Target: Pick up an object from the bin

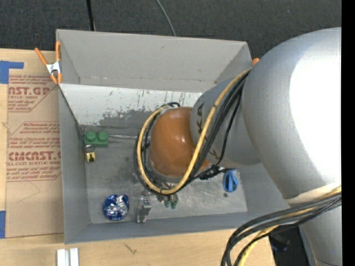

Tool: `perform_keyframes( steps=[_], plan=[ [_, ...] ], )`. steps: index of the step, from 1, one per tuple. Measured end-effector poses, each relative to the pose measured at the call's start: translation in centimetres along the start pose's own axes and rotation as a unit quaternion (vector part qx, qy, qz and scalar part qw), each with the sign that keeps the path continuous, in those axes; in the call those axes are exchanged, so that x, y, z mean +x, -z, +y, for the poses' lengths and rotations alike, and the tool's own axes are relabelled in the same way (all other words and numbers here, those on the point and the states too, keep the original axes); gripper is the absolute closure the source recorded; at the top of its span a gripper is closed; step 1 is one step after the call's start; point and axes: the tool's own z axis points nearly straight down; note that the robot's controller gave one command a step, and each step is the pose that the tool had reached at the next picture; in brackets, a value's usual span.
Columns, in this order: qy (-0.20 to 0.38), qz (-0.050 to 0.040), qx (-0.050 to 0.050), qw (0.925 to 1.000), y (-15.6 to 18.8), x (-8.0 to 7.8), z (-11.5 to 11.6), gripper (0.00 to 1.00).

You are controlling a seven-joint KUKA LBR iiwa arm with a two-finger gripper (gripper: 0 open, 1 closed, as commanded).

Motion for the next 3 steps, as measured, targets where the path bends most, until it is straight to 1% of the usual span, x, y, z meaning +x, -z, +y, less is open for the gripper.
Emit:
perform_keyframes(
  steps=[1,2,3],
  plan=[
    [0.066,0.0001,0.001,0.9978,0.0,0.1,5.6,0.00],
    [0.064,0.0010,0.000,0.9979,0.1,0.1,5.5,1.00],
    [0.195,0.0024,0.000,0.9807,20.5,-1.9,5.5,1.00]
  ],
)
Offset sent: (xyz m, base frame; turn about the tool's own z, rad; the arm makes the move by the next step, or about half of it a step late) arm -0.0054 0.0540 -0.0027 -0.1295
